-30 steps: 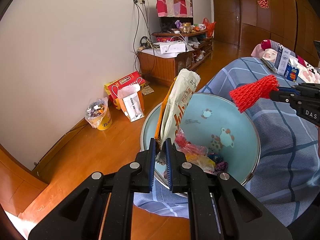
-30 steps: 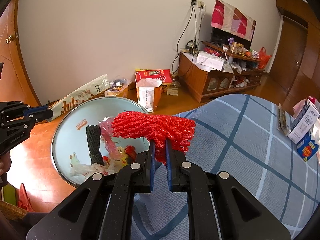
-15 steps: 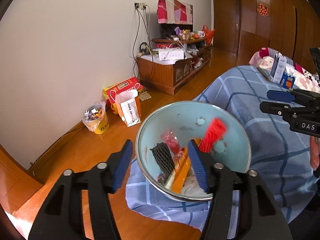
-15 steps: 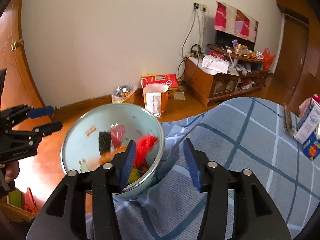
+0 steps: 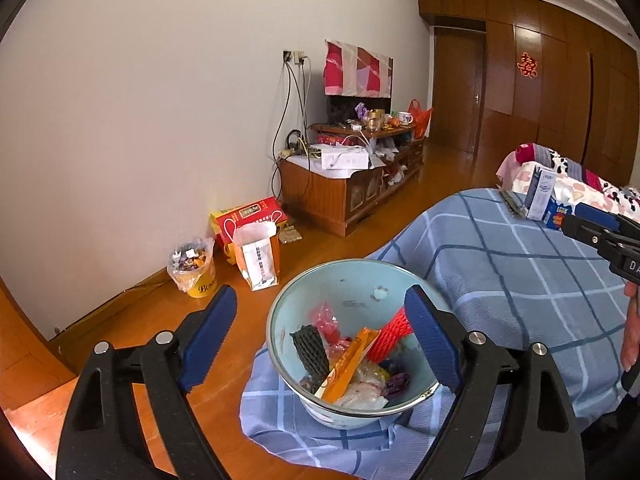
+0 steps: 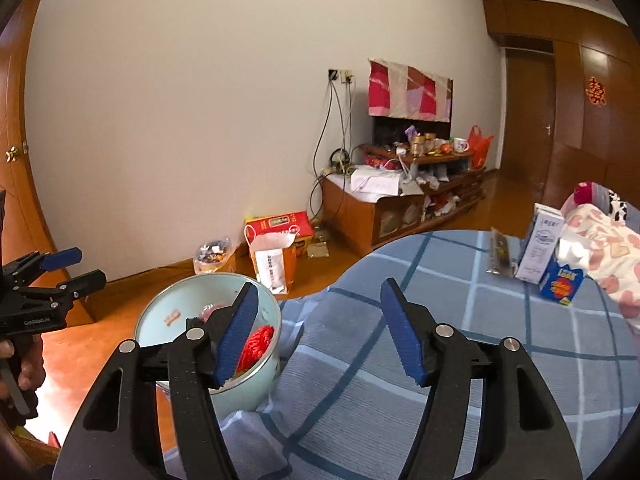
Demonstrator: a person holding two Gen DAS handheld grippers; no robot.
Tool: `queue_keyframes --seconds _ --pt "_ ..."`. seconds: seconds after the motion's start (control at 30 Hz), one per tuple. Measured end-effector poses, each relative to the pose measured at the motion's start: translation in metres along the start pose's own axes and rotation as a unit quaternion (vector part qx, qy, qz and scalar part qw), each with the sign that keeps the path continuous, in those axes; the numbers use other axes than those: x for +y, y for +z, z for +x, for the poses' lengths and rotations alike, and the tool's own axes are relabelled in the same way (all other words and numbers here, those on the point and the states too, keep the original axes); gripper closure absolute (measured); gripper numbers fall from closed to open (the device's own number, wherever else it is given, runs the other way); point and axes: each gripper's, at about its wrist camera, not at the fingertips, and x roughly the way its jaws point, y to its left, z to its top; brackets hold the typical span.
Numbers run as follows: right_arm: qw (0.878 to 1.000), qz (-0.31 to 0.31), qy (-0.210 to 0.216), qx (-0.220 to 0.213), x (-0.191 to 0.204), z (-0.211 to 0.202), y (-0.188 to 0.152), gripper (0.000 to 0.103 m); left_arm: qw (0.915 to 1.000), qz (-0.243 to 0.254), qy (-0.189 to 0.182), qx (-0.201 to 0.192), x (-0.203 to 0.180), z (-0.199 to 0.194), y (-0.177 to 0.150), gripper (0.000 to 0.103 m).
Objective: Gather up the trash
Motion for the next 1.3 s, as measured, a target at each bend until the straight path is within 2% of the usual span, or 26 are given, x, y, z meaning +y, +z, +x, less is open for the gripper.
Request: queue_keyframes --seconds 0.27,1.3 --pt "1.000 0.004 -0.009 -0.010 -0.008 -0.012 -0.004 0.037 1.0000 0.004 0.001 -0.005 -0.004 -0.006 0.001 0.017" --pt "1.000 -0.002 -0.005 -0.002 0.001 -0.008 -0.009 0.033 0.9999 -0.001 0.012 -0.010 0.004 -0.006 0.002 0.013"
